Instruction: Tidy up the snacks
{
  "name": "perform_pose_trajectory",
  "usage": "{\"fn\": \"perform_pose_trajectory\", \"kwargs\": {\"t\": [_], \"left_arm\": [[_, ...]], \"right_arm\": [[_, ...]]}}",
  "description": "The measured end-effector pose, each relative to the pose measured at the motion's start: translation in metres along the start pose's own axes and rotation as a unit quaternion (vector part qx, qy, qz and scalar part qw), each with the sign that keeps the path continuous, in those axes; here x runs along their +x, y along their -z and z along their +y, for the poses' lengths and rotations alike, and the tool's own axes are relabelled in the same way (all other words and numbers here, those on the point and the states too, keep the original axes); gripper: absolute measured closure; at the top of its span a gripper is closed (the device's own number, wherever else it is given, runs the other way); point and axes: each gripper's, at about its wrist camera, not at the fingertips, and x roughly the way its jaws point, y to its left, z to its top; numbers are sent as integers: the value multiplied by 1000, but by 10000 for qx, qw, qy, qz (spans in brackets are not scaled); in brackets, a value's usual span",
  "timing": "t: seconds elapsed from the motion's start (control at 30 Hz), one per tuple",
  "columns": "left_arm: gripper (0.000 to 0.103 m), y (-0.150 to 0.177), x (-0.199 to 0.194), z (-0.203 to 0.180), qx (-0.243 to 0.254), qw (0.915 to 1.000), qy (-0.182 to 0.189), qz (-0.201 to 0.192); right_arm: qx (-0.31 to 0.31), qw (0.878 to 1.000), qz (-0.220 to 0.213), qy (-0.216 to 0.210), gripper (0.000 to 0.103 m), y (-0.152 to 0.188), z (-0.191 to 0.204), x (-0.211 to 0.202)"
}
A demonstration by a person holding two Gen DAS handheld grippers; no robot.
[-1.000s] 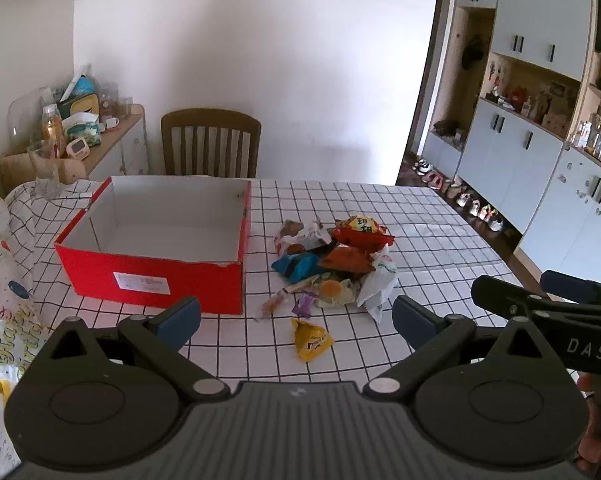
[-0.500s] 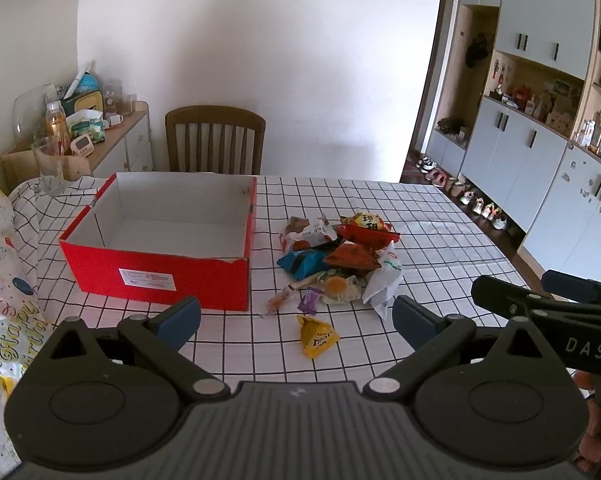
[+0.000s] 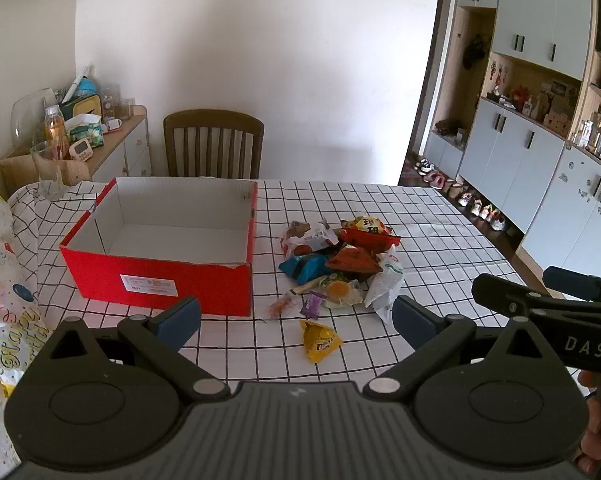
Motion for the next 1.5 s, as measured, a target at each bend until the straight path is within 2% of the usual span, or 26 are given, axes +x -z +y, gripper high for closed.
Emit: {"fn": "perform_pose_trajectory", "kwargs": {"t": [1.2, 1.5], "left_arm": [[0, -10, 20, 24, 123, 9996, 261, 25], [0, -6, 42, 25, 4, 9987, 419, 291]], "right_arm": [[13, 9999, -54, 97, 3, -6, 20, 12], [63, 9998, 58, 173, 3, -4, 18, 18]]}}
